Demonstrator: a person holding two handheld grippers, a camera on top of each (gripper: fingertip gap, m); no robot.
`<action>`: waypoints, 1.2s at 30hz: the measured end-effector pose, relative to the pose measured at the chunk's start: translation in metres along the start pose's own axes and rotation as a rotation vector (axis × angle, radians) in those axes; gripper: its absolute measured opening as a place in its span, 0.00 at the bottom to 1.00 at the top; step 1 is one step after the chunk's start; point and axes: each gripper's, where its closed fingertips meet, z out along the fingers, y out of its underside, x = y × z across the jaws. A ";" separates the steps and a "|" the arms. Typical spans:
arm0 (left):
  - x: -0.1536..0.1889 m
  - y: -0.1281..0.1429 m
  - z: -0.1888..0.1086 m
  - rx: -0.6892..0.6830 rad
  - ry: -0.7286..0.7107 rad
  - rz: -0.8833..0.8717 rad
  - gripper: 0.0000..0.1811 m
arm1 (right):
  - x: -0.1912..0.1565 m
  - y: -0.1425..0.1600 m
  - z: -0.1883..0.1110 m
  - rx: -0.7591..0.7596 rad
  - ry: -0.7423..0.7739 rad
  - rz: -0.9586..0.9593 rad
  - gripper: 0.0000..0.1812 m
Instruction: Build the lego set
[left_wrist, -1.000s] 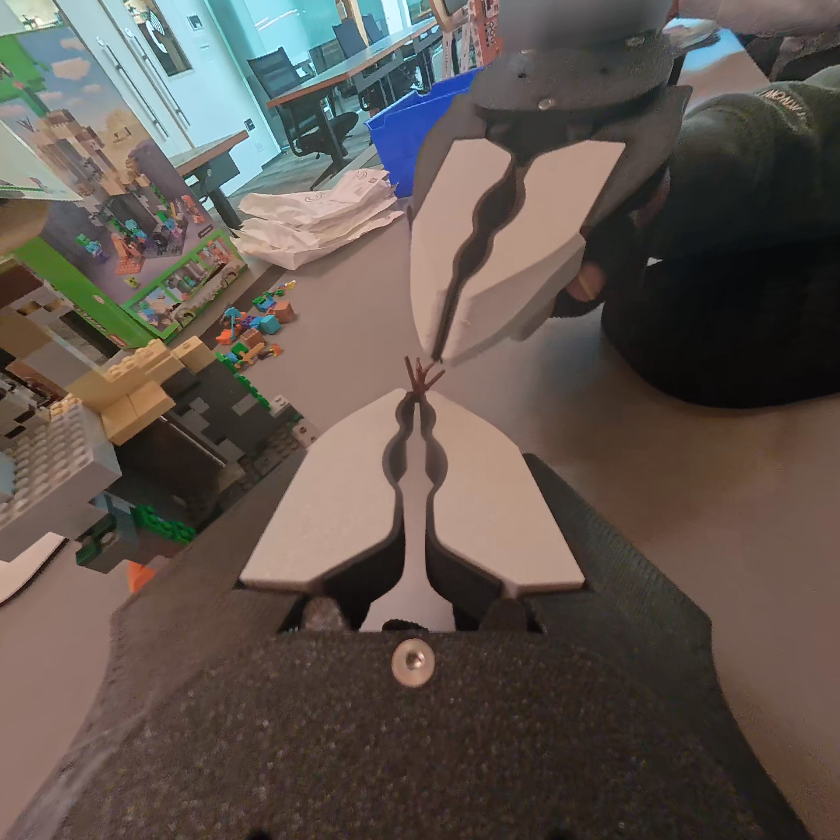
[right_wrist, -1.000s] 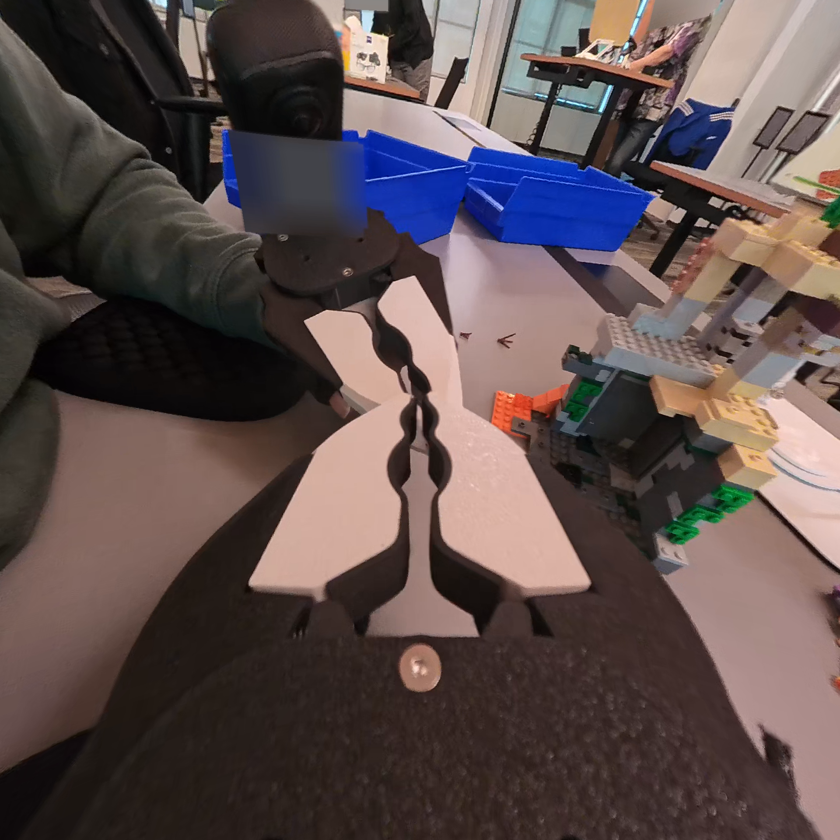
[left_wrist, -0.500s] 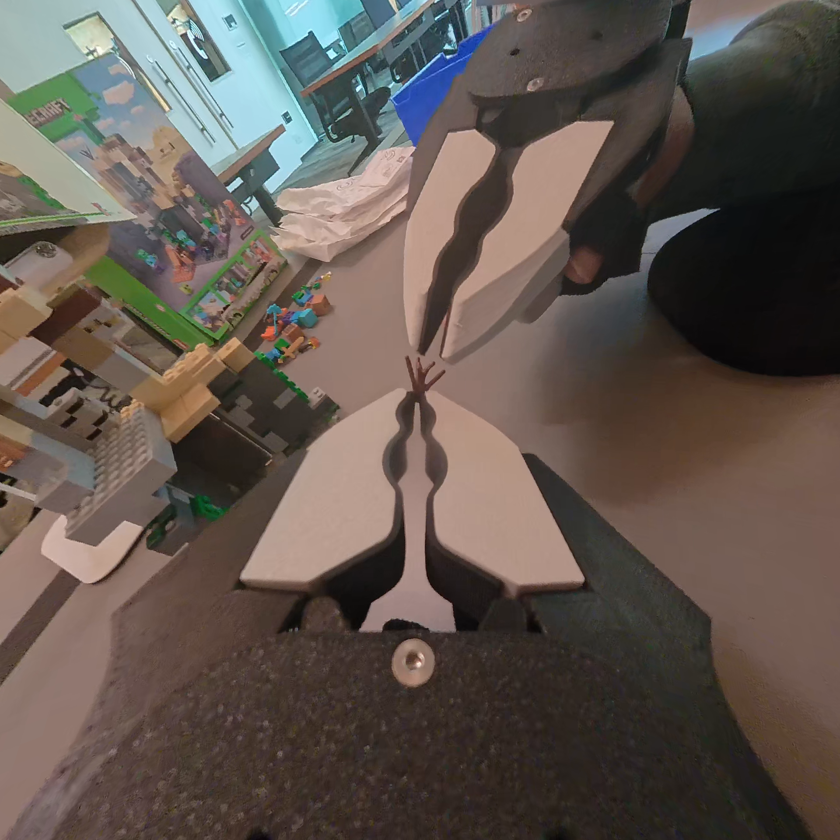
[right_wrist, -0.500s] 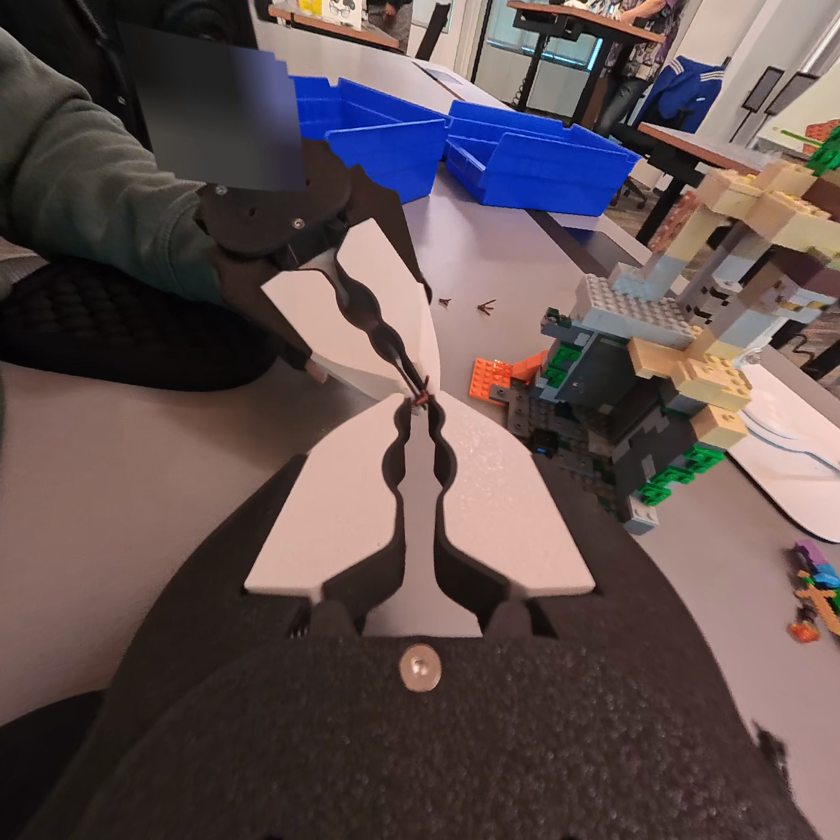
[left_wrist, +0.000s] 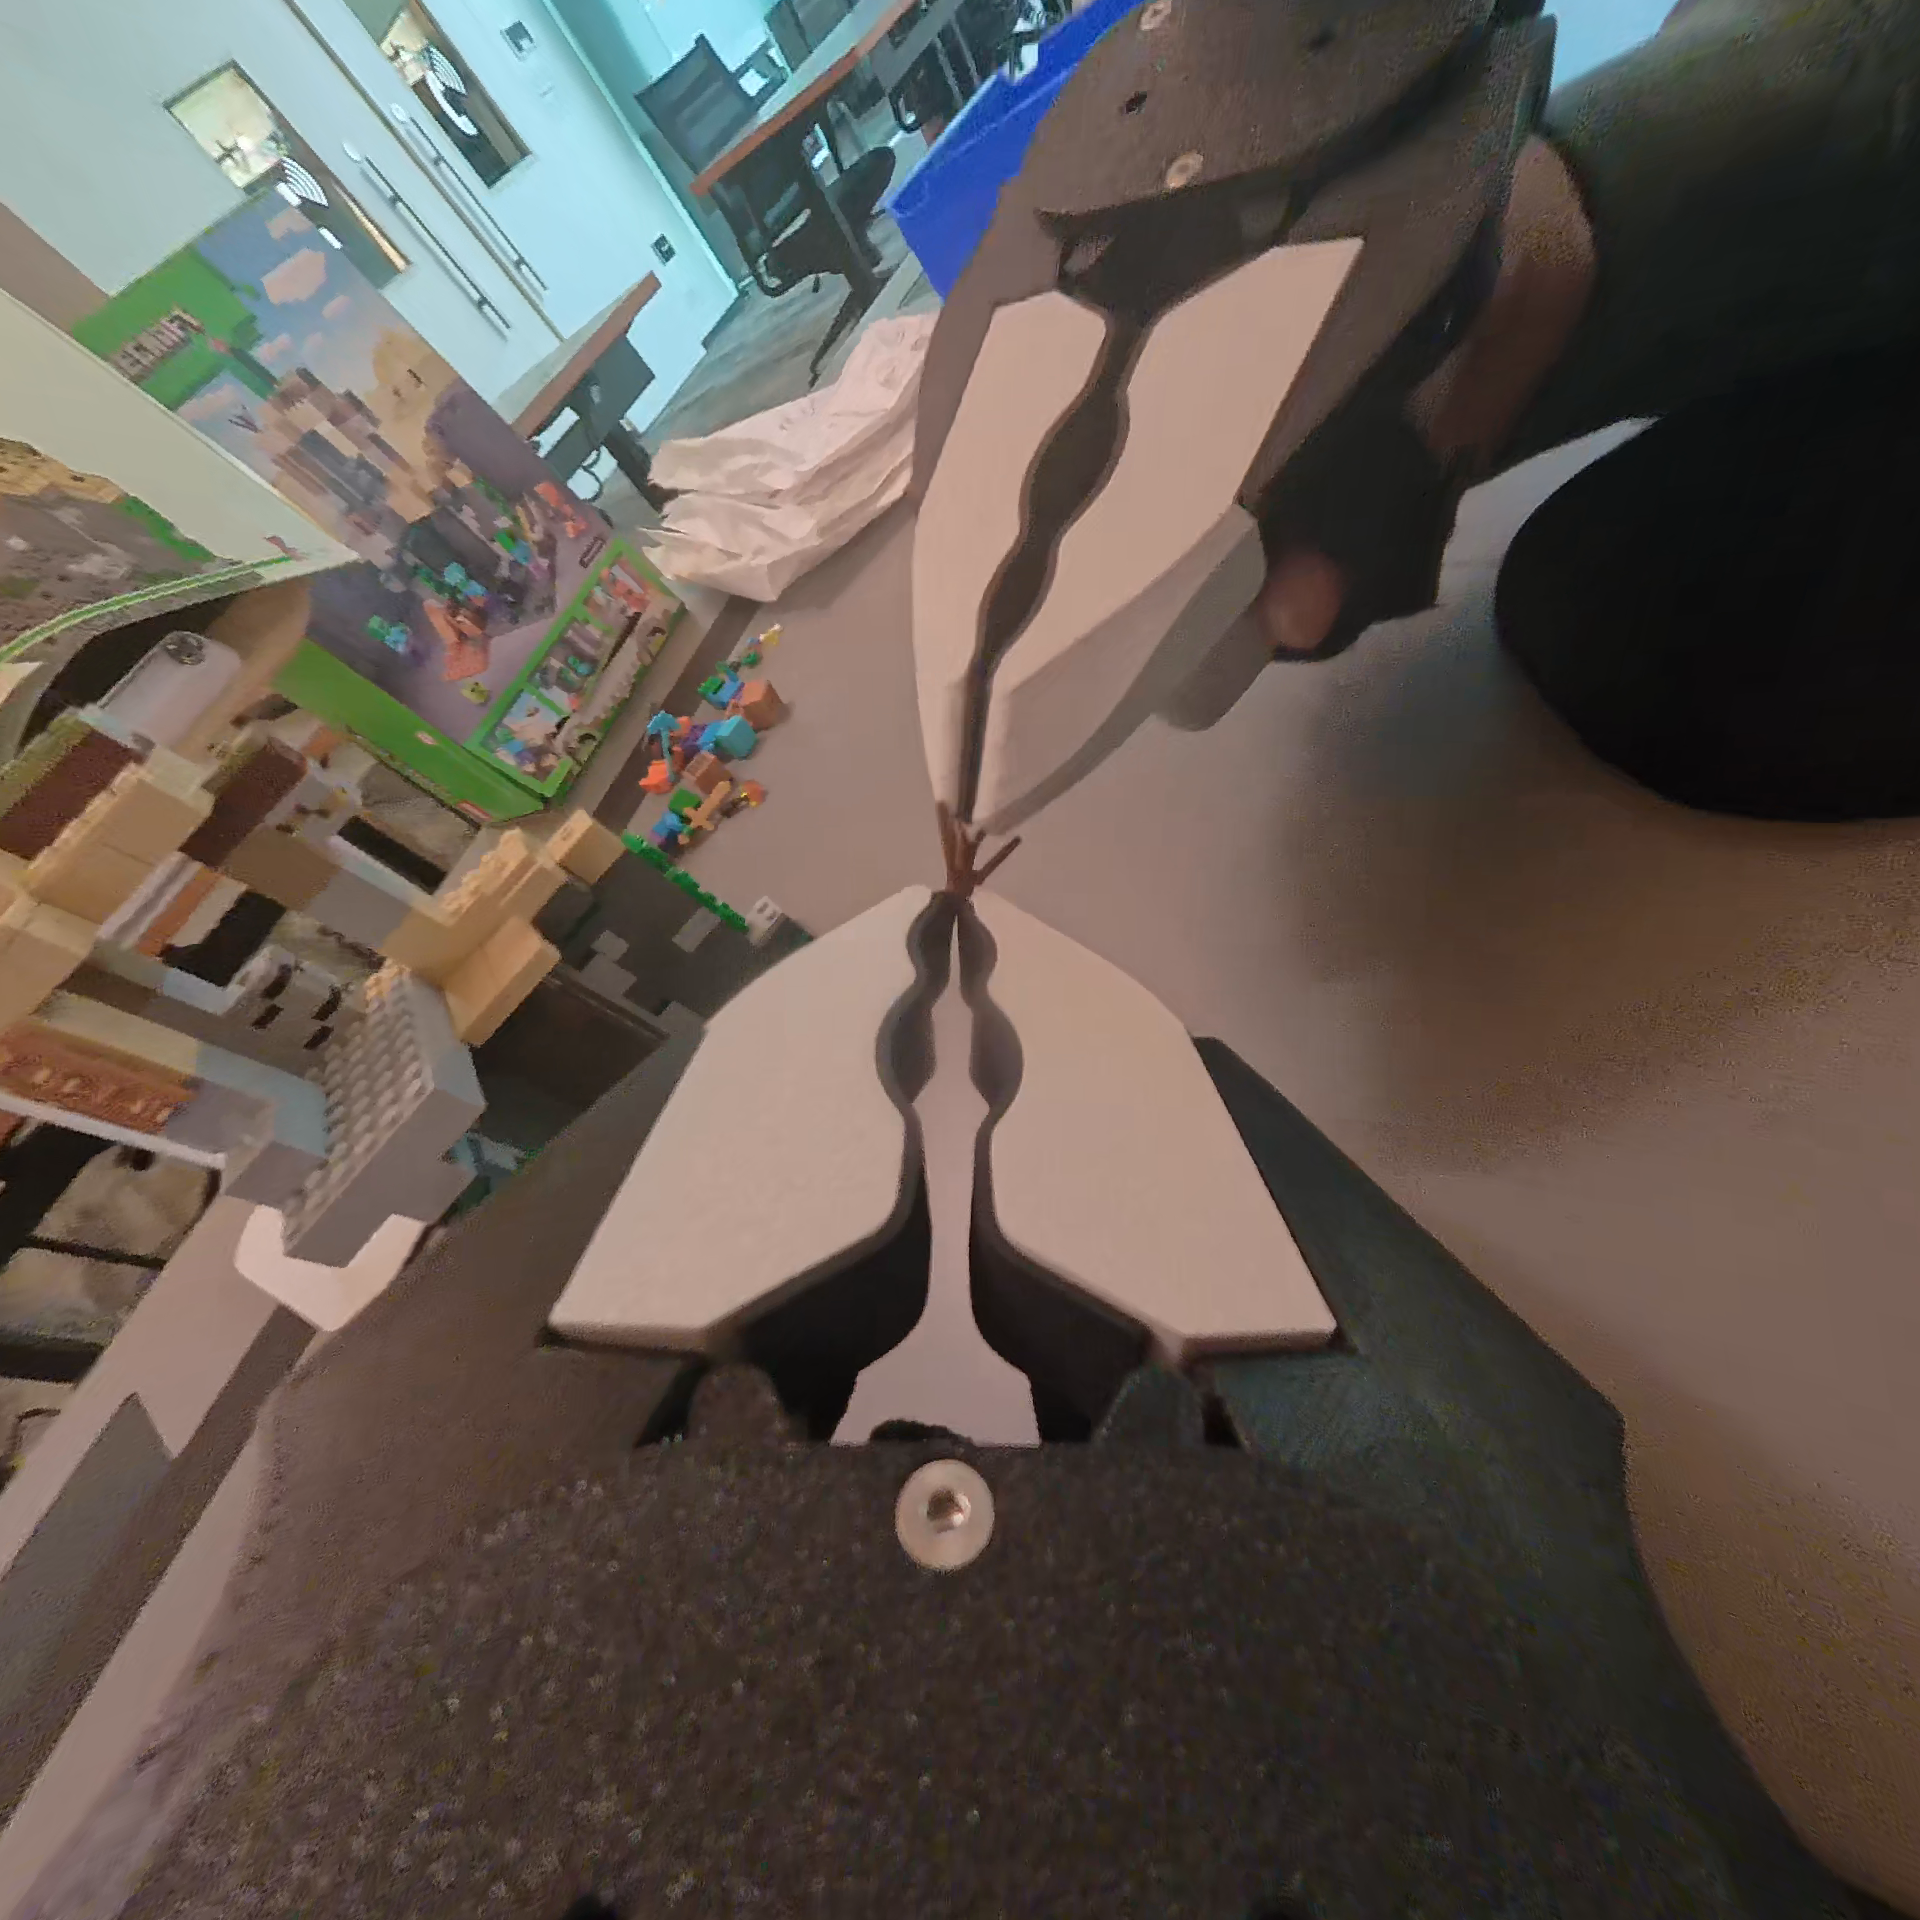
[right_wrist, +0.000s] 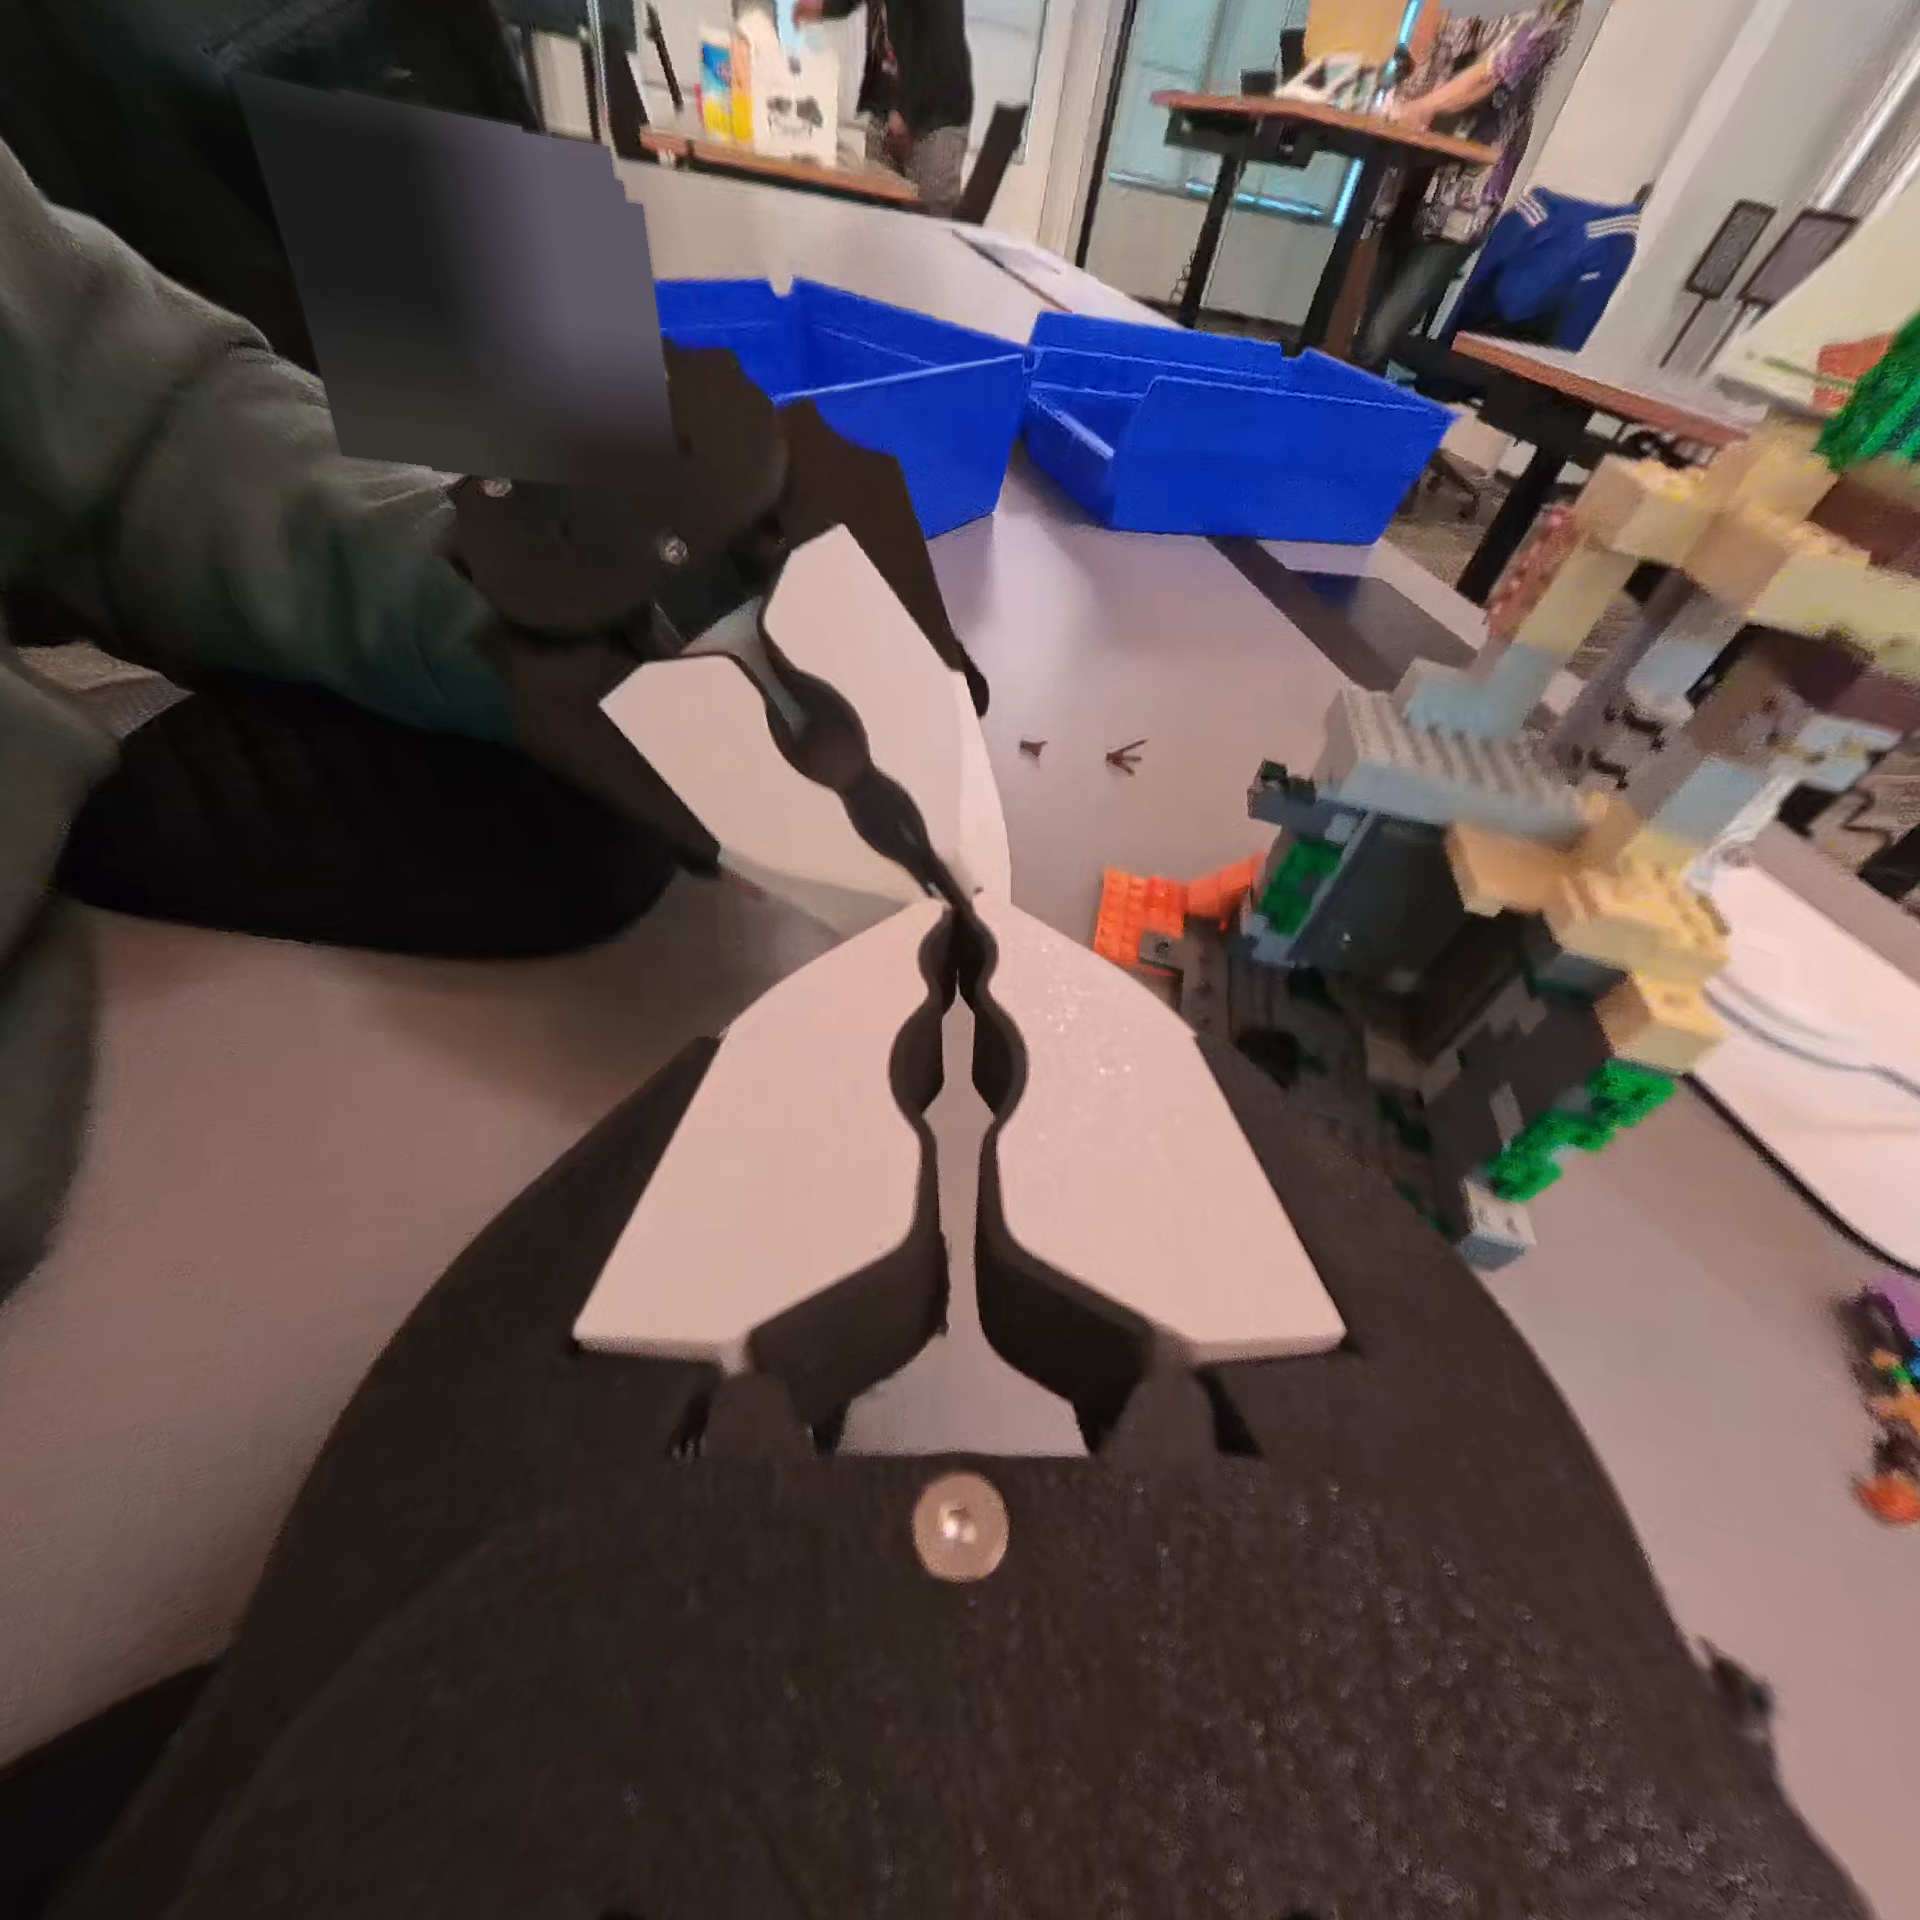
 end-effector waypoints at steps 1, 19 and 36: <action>0.002 -0.002 0.000 -0.005 0.021 -0.014 0.01 | 0.000 -0.002 0.002 -0.016 0.015 -0.024 0.00; 0.000 -0.011 -0.006 0.133 0.197 -0.414 0.01 | 0.009 0.007 -0.004 -0.035 0.026 -0.033 0.11; 0.009 -0.018 -0.009 0.174 0.280 -0.469 0.01 | -0.001 -0.008 -0.008 0.046 -0.038 -0.007 0.04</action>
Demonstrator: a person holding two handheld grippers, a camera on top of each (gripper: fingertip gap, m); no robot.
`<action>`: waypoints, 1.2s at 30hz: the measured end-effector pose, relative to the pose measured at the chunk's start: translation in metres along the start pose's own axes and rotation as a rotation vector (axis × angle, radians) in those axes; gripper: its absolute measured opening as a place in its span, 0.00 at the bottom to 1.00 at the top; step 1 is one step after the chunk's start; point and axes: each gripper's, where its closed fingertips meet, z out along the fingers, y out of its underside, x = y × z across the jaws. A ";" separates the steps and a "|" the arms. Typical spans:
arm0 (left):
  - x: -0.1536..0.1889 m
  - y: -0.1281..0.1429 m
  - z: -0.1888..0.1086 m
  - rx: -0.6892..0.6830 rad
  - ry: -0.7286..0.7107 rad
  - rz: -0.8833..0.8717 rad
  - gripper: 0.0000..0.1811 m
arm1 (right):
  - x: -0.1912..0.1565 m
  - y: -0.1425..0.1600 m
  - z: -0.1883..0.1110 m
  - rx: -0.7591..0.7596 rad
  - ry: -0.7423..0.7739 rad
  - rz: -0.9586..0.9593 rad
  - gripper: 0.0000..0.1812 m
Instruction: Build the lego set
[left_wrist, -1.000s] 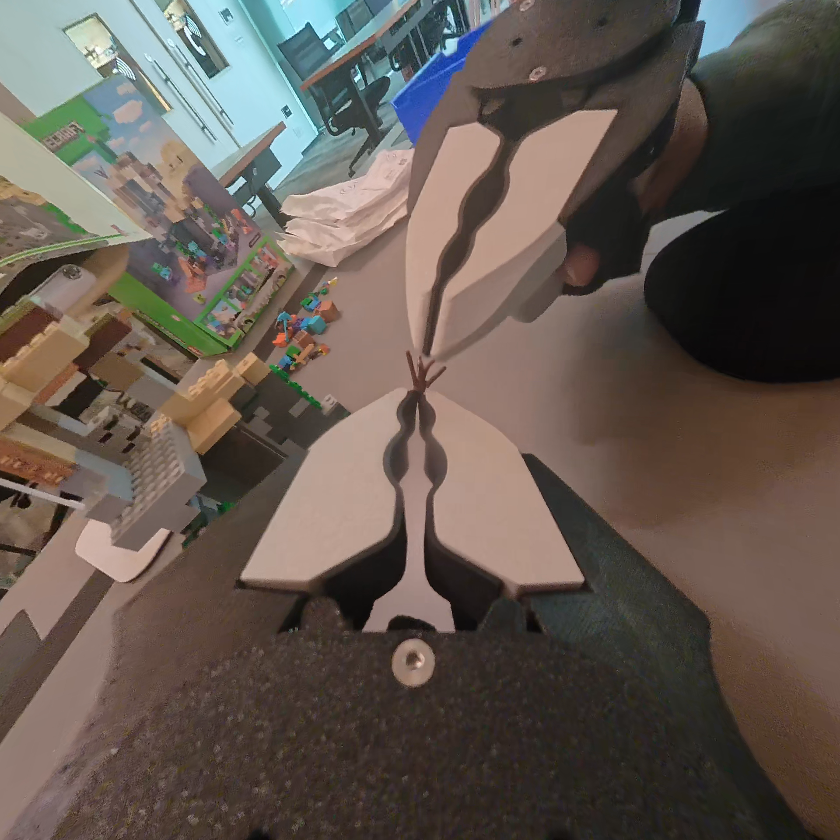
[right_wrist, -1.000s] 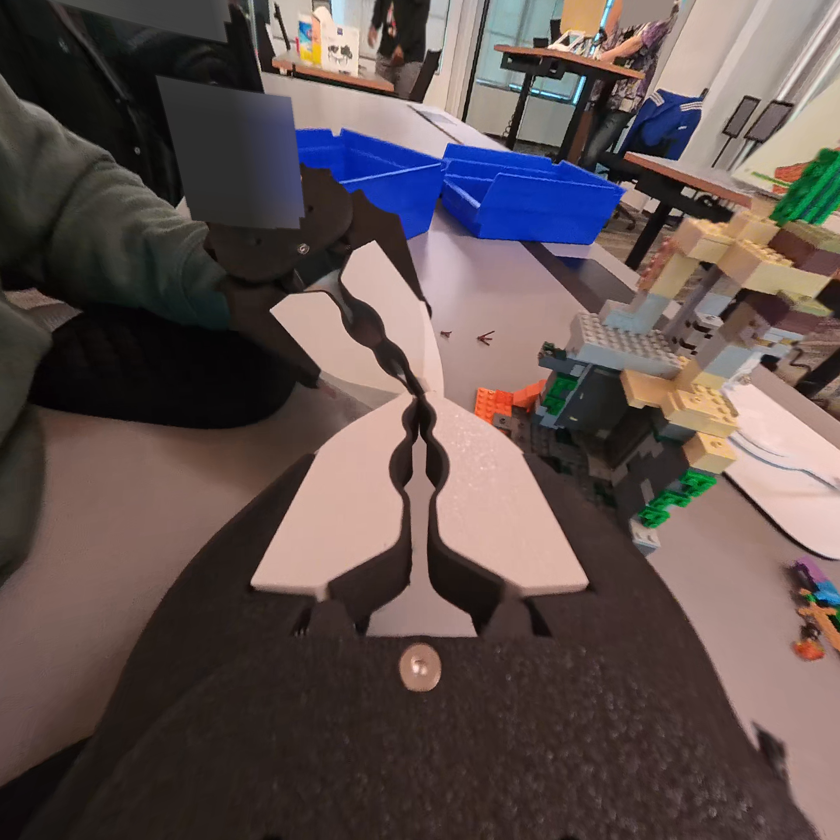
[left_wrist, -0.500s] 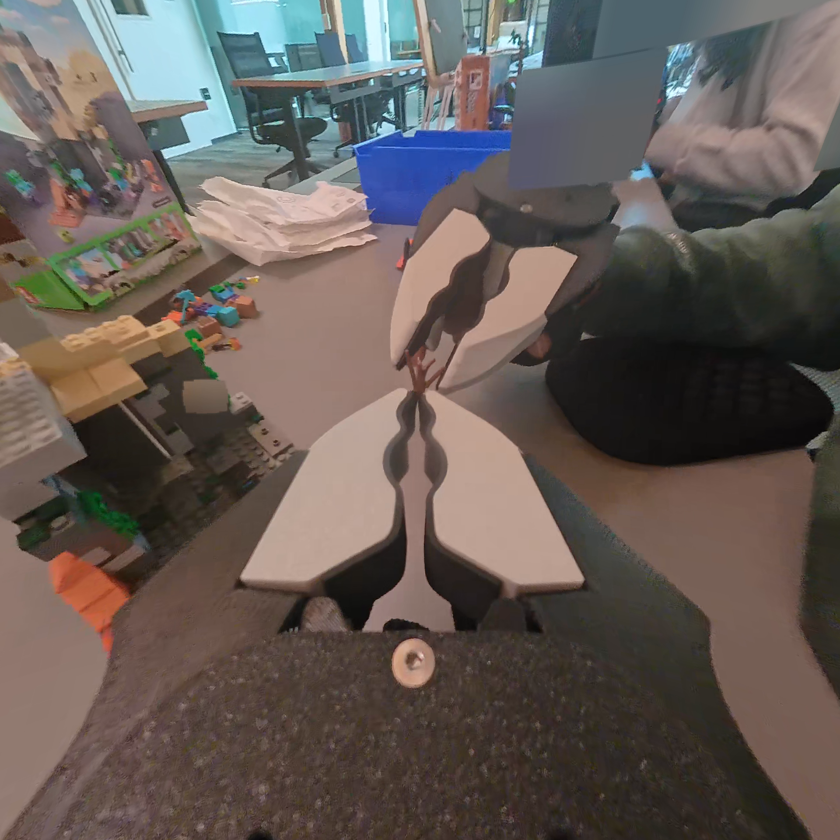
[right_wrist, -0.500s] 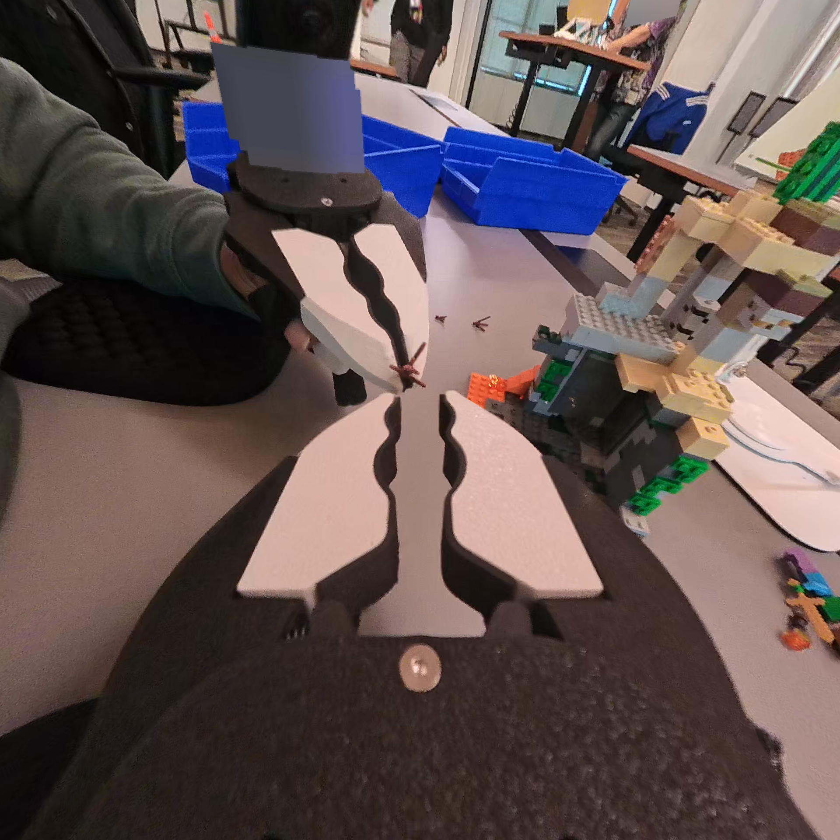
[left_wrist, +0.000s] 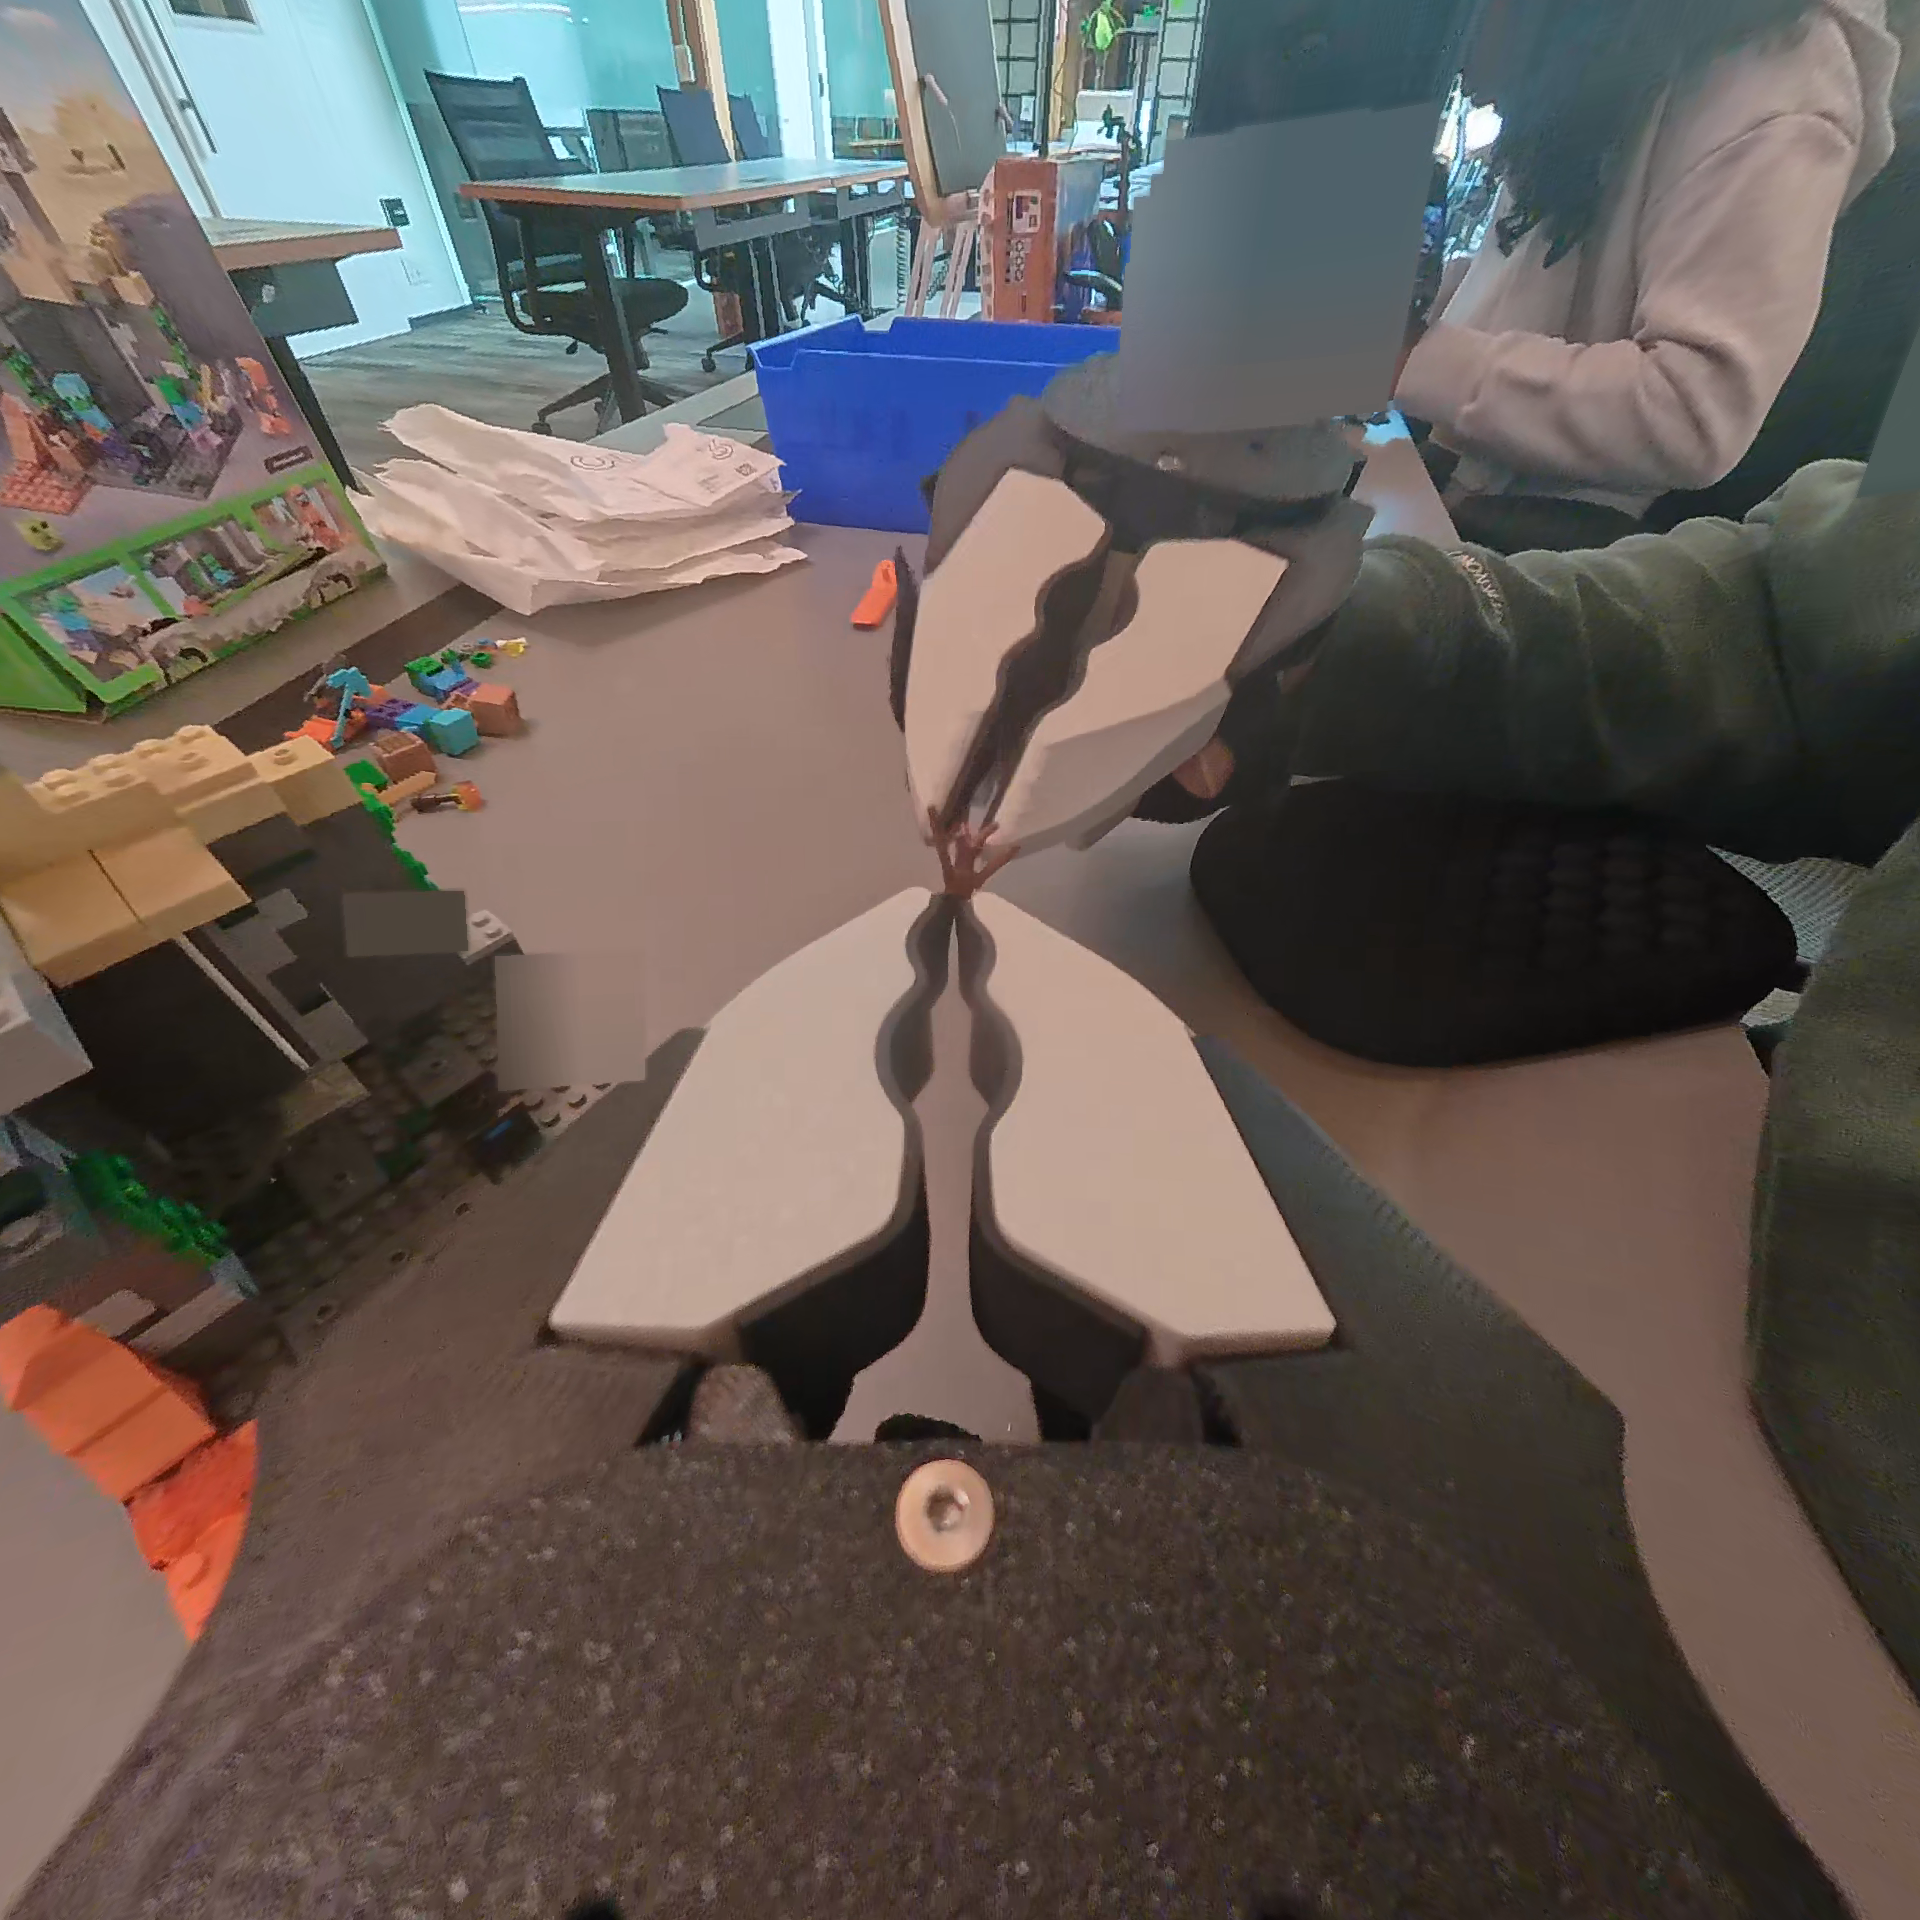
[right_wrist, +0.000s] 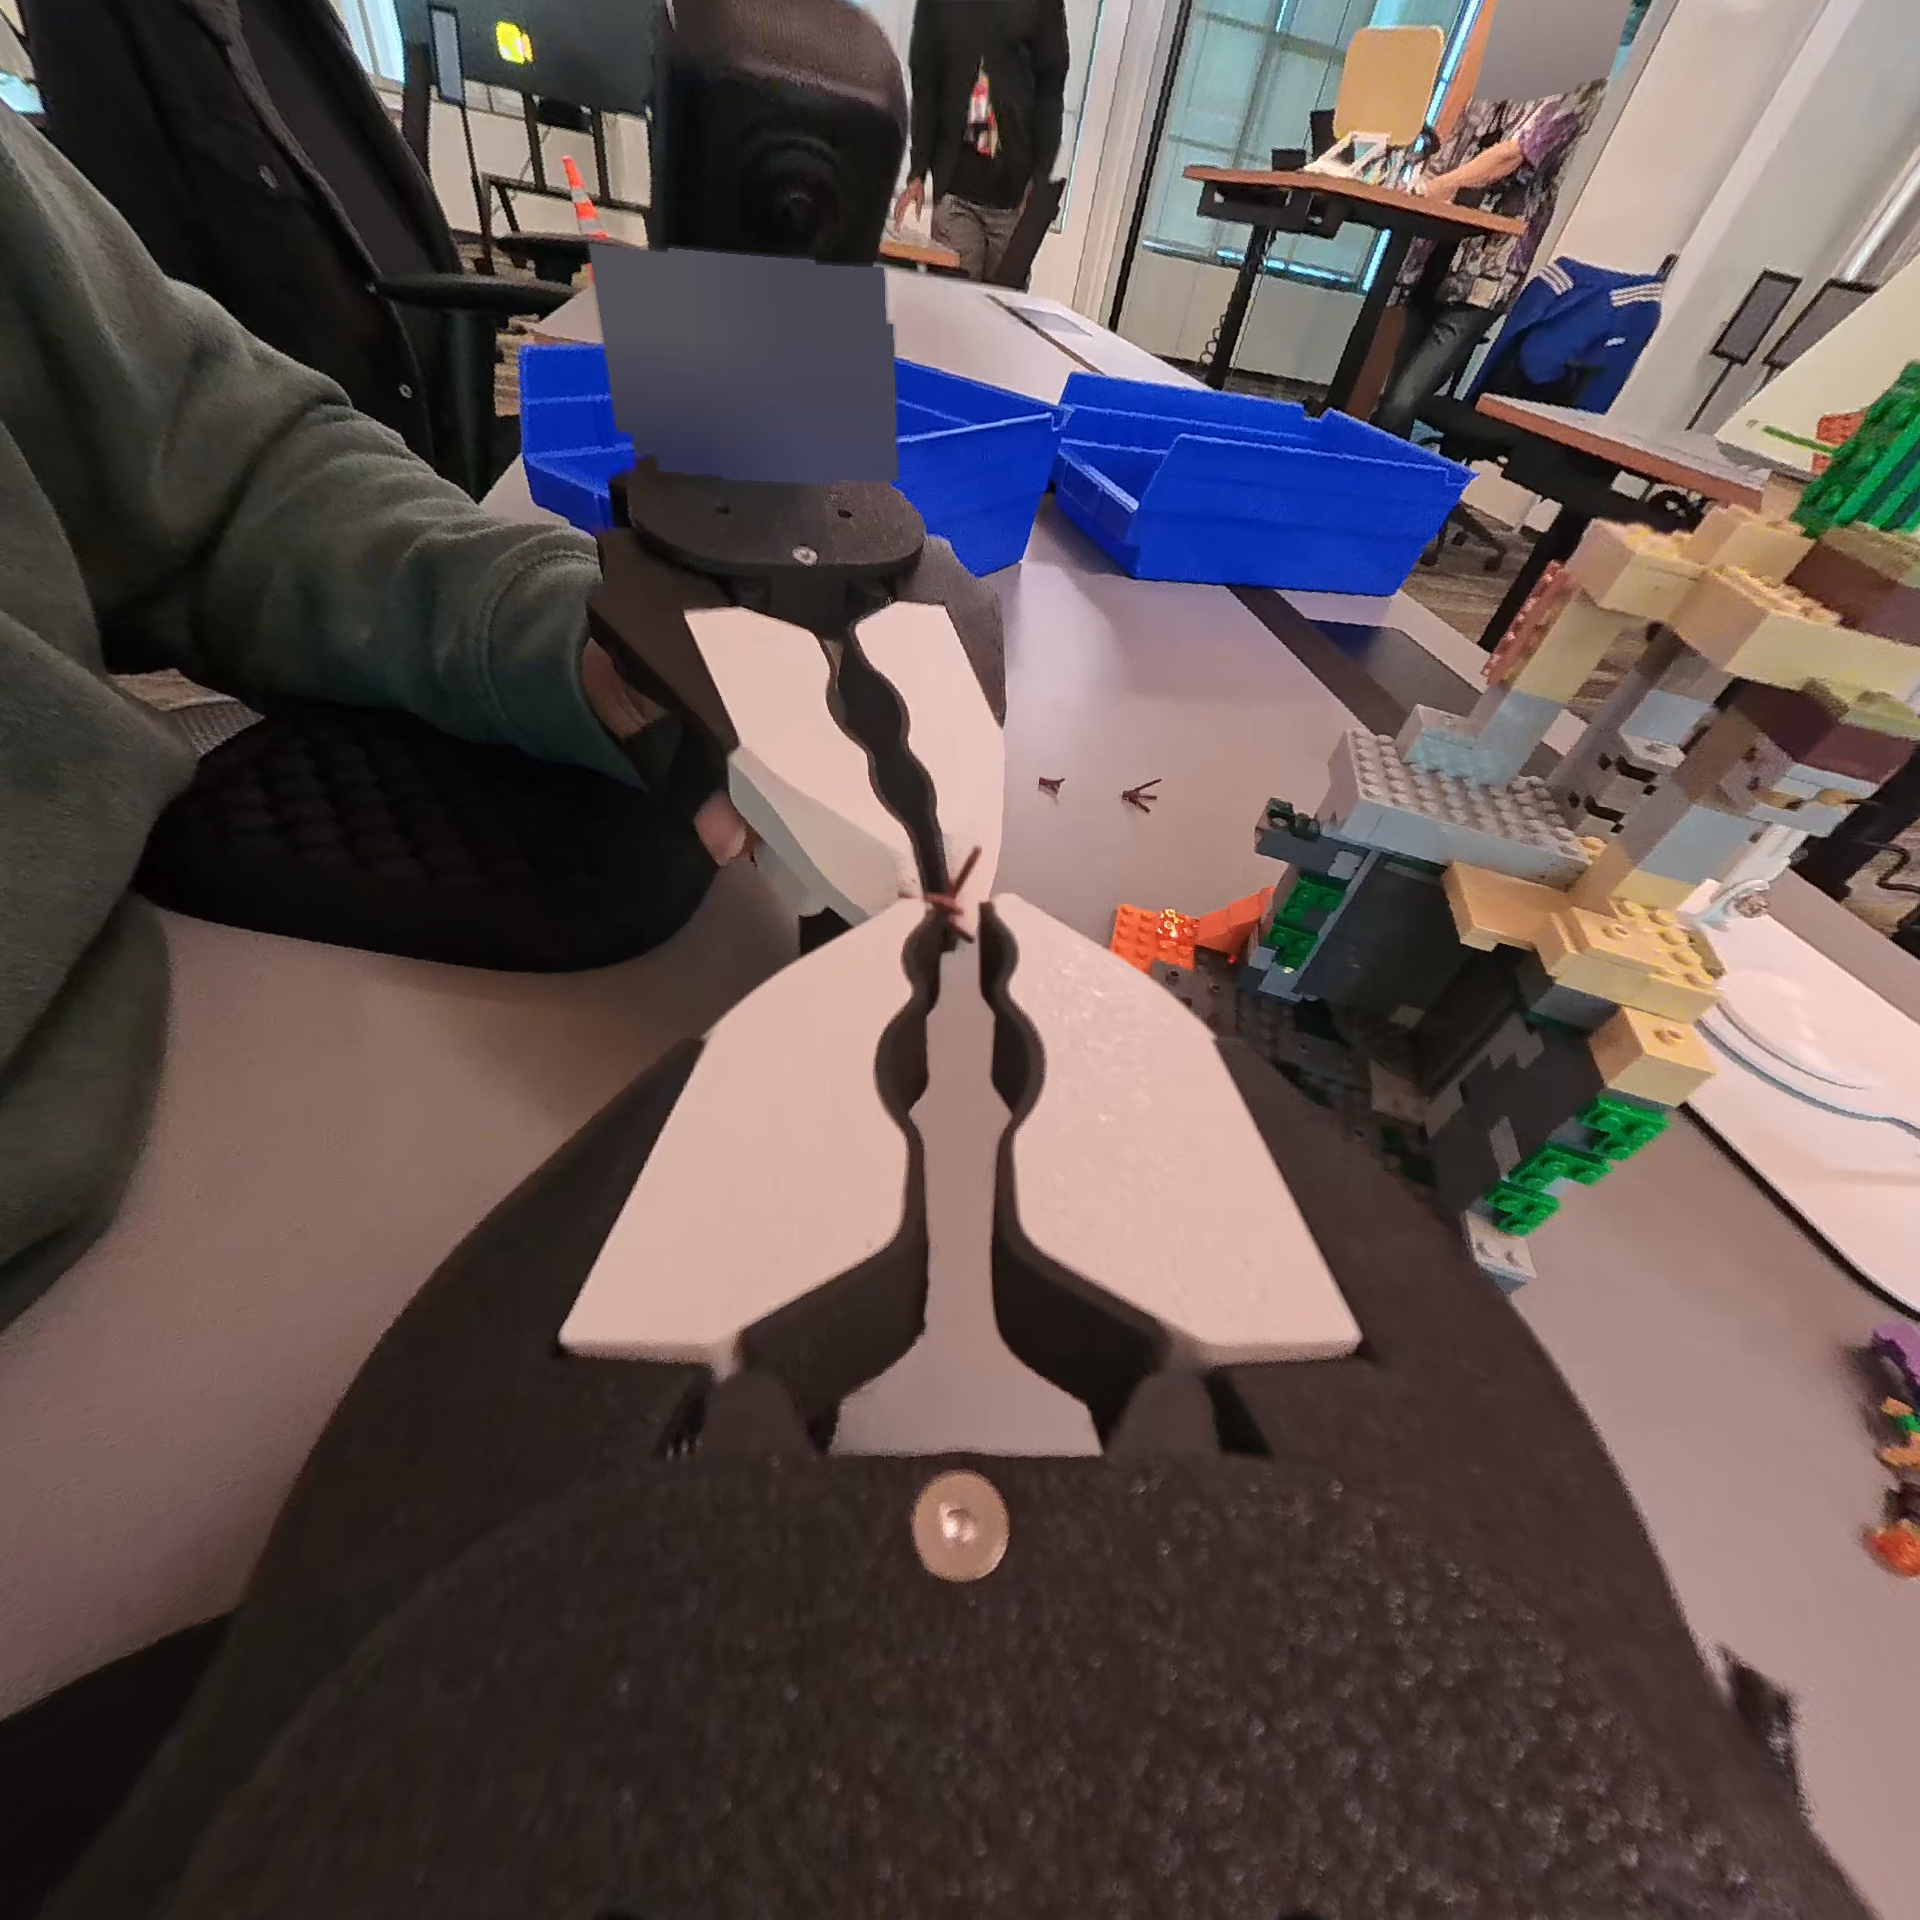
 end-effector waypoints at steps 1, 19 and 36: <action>-0.001 0.001 0.000 -0.007 -0.005 0.007 0.01 | -0.001 -0.002 0.000 0.008 -0.004 0.000 0.05; 0.006 0.012 0.005 -0.067 0.024 0.039 0.01 | -0.011 0.009 0.001 -0.086 -0.037 -0.105 0.01; 0.006 0.017 0.007 -0.097 0.023 0.025 0.01 | -0.011 0.017 0.002 -0.127 -0.034 -0.117 0.00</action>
